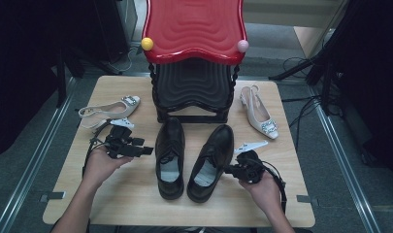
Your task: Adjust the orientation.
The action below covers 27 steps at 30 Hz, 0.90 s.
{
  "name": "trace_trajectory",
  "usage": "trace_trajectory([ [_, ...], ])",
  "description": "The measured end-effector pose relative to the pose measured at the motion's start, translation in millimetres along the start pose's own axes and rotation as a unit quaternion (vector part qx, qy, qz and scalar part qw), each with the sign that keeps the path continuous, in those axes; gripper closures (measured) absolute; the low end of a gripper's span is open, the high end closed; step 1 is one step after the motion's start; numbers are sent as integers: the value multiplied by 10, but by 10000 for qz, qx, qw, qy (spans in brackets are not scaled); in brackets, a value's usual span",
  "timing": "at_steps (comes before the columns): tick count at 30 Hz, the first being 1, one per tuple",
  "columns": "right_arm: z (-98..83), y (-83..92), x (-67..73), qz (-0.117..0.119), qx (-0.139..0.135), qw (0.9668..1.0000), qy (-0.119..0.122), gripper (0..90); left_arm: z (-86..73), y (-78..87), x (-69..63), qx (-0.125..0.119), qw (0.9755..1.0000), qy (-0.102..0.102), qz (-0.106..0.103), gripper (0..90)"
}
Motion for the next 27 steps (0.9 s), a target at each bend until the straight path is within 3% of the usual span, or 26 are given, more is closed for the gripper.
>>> trace_trajectory([
  [4,38,-30,7,41,19,10000,40,900,-37,0,-16,-5,10000,33,36,403],
  [10,118,-96,31,80,29,9999,133,900,-85,-15,-71,-15,10000,74,62,556],
  [16,184,-139,30,66,41,9998,155,900,-132,-105,-170,129,9998,85,-80,734],
  [21,235,-177,38,59,35,9998,181,900,-157,-227,-223,291,9994,58,-177,790],
  [27,293,-220,46,71,23,9998,198,900,-150,-258,-261,244,9993,141,-264,865],
])
Point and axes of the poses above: each handheld gripper's, and its own axes: y roughly backward along the jaws, z roughly out of its top, x roughly to its left, the point moved 8 cm from there along -y, roughly forward along the jaws, and after that the axes turned 10 degrees about -y, right-handed, at the moved point
